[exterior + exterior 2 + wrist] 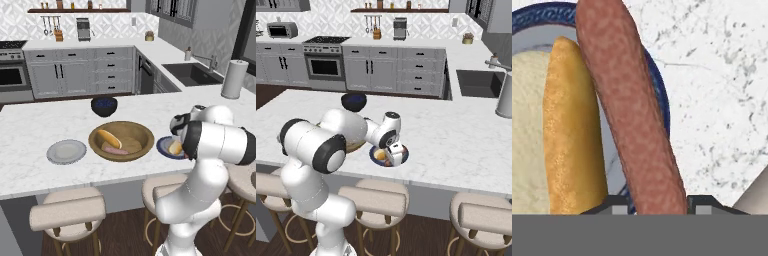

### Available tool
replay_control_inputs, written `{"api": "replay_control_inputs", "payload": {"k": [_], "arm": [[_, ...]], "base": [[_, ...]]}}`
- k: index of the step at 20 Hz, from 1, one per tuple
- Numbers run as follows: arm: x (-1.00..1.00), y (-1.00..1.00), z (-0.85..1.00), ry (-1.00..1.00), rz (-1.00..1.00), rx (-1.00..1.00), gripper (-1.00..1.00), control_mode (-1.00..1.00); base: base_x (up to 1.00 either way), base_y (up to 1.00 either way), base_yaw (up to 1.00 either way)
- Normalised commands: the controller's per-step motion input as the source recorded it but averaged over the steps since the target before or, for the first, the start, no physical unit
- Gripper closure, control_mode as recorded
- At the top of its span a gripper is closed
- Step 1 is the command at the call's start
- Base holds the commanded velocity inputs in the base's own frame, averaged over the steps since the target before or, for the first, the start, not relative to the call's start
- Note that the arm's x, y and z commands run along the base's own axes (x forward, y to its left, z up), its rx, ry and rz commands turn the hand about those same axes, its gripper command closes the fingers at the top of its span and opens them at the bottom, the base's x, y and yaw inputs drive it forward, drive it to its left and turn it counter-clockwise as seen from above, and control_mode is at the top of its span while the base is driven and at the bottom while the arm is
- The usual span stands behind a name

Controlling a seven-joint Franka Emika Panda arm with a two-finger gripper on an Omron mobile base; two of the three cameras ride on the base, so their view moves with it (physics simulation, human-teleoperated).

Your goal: Place one bun and one sausage from the bowl on each plate.

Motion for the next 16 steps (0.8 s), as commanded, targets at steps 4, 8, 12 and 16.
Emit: {"api": "replay_control_inputs", "payload": {"k": [4, 8, 12, 16], "arm": [[0.39, 0.01, 0.0, 0.0, 0.03, 0.12, 1.0, -1.0], [0.09, 0.04, 0.03, -0.08, 0.03, 0.17, -1.0, -1.0], [-0.13, 0.0, 0.1, -0.26, 0.04, 0.18, -1.0, -1.0], [-0.45, 0.0, 0.33, -0.42, 0.0, 0.13, -1.0, -1.0]], "base": [[0.0, 0.0, 0.0], [0.0, 0.0, 0.0], [0.0, 0.0, 0.0], [0.0, 0.0, 0.0]]}}
